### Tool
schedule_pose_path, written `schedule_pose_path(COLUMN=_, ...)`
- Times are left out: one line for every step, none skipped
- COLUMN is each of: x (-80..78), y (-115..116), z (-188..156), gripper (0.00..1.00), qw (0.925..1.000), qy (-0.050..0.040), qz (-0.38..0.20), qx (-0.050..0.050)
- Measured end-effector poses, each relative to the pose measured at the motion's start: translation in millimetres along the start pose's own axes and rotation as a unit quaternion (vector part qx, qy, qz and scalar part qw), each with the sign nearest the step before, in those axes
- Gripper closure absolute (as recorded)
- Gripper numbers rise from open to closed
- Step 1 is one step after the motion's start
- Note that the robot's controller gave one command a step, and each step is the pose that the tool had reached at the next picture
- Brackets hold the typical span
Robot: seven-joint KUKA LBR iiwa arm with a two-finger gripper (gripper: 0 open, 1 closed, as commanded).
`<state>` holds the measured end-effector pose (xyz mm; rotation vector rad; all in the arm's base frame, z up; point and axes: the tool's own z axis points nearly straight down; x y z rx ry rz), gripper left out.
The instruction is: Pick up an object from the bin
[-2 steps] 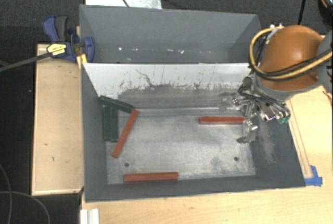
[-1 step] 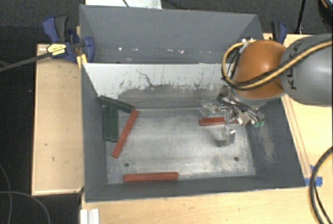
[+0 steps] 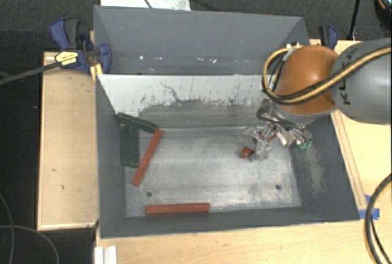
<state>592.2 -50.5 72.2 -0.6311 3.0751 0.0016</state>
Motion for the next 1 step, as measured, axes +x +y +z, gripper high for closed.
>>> schedule_pose_path(x=42.8, y=23.2, z=-169.8, gripper=1.00, qw=0.9990, qy=-0.0034, qz=-0.045, qx=0.003)
